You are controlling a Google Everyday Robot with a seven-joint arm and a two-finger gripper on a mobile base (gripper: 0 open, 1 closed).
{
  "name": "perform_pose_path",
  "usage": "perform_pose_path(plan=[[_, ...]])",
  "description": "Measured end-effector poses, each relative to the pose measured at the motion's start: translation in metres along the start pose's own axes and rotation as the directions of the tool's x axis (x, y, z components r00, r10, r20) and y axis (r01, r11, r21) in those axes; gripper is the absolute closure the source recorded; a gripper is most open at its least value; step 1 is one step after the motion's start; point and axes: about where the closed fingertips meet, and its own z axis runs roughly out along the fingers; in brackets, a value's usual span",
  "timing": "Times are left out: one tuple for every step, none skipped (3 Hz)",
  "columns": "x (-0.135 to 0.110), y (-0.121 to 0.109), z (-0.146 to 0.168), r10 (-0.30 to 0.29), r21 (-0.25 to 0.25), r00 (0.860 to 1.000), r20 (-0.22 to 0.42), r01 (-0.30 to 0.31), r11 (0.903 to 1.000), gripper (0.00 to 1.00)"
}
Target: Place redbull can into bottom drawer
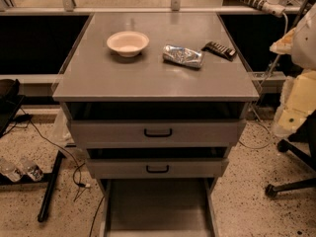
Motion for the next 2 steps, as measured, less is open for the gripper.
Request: perform_pose_path(plan=[[0.000,0.000,0.000,-0.001,0.000,1.000,0.000,0.001,1.0000,0.00],[-0.031,-0.016,0.007,-0.048,0.033,0.999,0.025,0.048,0.9983,0.00]])
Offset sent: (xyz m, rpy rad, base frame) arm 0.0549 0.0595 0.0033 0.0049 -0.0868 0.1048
